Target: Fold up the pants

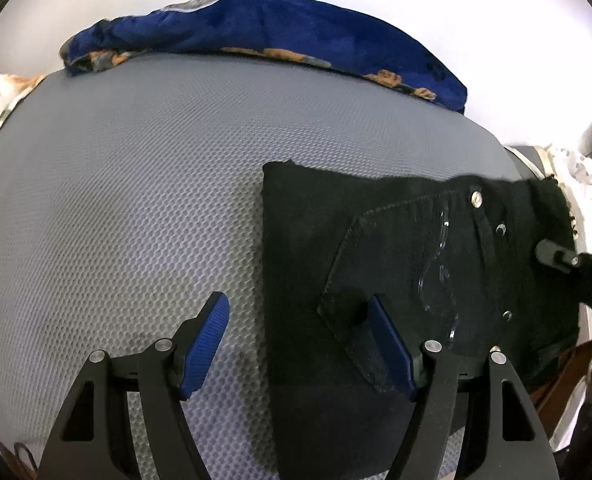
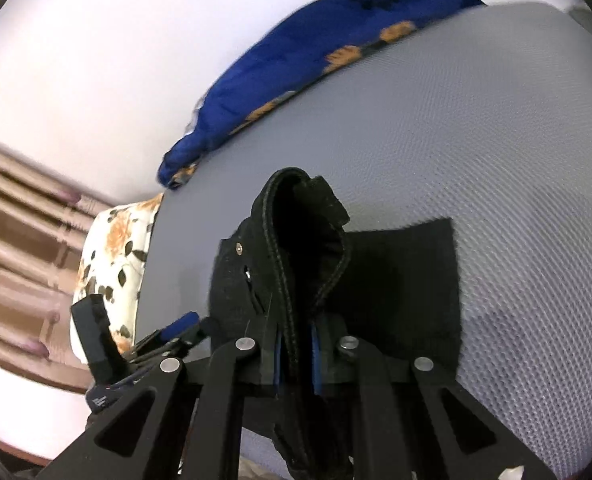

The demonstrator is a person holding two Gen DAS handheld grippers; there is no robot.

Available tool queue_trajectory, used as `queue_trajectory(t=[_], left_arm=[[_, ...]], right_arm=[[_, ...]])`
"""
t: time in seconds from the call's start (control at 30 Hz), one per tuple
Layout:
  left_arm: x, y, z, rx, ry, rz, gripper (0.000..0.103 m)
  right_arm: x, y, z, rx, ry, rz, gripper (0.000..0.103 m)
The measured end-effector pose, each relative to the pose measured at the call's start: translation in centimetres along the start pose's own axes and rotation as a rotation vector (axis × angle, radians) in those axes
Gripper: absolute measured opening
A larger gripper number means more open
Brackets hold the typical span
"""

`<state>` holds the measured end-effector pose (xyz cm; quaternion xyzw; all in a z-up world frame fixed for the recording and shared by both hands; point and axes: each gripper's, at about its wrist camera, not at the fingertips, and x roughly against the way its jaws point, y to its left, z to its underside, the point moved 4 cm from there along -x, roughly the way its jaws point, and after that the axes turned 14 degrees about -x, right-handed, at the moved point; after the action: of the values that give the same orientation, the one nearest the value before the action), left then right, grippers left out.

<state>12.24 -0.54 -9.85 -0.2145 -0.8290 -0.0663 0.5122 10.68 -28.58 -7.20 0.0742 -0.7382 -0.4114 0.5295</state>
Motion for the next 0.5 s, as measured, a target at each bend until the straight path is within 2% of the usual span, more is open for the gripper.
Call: queue_trajectory(t=[0.2, 0.33, 0.43, 0.5], left_arm=[[0.6, -1.6, -1.0, -0.028, -0.033, 0.038, 0.072], [0.8, -3.2, -1.0, -0.070, -0.043, 0.099, 0.072], [0.5, -4.3, -0.7, -0.112, -0.035, 0.108, 0.072], [0.1, -4.7, -0.7, -0.119, -0.026, 0.124, 0.072]], right_arm=[[-0.7, -4.4, -0.4, -0.073, -0.021, 0.070, 0.010], [-3.0, -6.4, -0.3, -0.038, -0.018, 0.171, 0.015], [-2.5, -6.9, -0.6, -0.078, -0.011, 0.147, 0.026], [-1.4, -6.9, -0.7, -0.078, -0.013, 0.145, 0.027]])
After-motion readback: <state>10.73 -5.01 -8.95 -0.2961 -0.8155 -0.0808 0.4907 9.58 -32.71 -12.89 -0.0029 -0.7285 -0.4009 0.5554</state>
